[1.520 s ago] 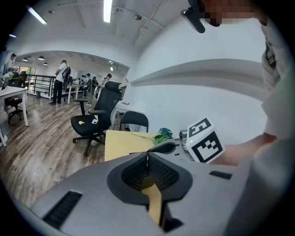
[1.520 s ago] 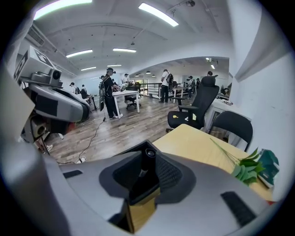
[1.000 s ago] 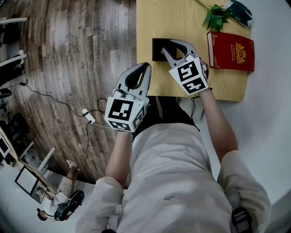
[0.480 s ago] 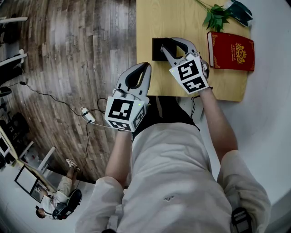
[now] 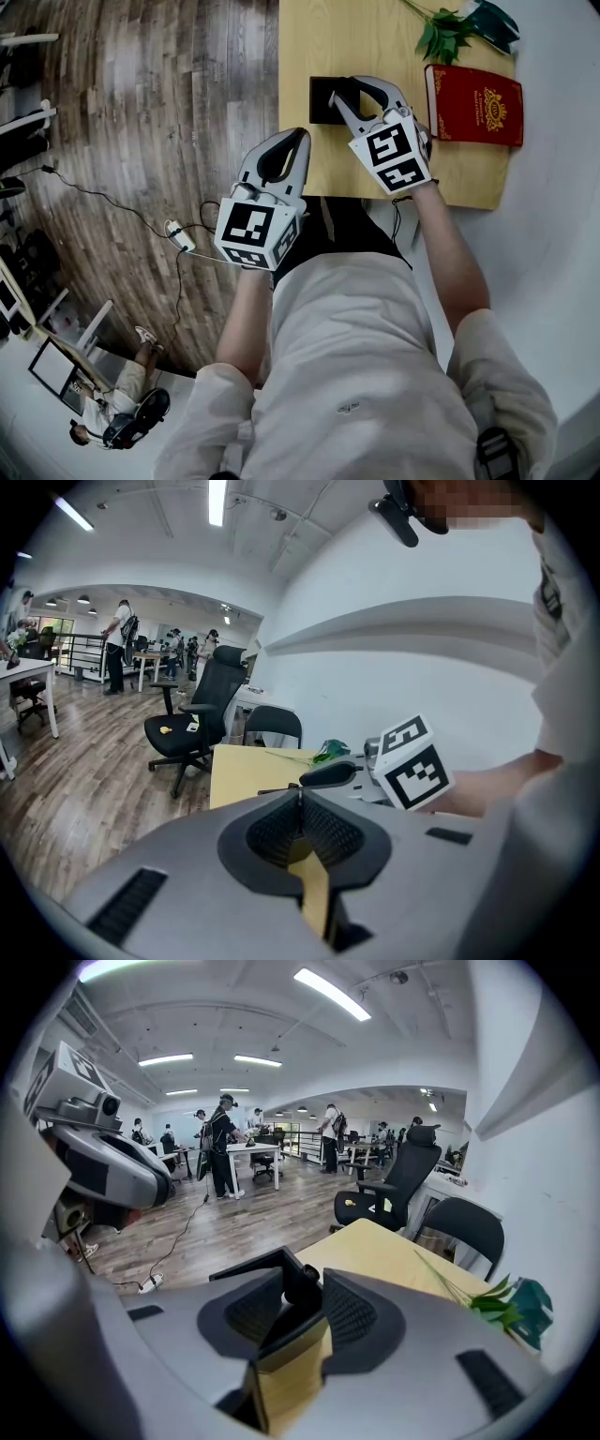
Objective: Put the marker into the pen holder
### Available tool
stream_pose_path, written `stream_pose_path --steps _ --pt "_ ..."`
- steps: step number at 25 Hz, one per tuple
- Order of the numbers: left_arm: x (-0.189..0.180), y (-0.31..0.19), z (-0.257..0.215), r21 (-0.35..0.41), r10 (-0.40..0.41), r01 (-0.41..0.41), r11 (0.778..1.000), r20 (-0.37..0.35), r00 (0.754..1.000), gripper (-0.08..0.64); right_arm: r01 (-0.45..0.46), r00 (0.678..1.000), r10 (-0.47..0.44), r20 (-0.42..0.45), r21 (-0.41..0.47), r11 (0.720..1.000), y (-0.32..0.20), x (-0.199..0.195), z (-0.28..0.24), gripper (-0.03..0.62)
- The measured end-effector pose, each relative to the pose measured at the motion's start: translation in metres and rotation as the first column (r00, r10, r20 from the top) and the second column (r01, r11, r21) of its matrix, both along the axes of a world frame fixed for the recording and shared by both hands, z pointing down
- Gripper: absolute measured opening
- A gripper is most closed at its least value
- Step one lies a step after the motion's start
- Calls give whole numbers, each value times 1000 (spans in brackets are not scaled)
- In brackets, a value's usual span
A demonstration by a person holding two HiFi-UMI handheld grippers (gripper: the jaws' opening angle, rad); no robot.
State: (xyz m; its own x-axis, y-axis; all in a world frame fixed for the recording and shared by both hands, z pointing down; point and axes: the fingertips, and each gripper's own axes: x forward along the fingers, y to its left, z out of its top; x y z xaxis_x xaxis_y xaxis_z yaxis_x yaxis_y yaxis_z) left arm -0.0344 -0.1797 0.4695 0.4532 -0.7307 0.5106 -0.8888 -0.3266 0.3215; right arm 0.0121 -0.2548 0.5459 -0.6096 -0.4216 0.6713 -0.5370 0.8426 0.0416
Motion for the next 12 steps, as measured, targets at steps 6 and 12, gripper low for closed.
stream_pose_path --steps 6,12 --pt "11 -5 -2 7 8 -8 1000 -5 1000 12 14 1000 -14 -6 3 1000 -2 4 0 130" --pt "23 7 -11 25 3 -3 1000 -3 1000 12 13 1000 -13 -3 15 1000 14 16 -8 118"
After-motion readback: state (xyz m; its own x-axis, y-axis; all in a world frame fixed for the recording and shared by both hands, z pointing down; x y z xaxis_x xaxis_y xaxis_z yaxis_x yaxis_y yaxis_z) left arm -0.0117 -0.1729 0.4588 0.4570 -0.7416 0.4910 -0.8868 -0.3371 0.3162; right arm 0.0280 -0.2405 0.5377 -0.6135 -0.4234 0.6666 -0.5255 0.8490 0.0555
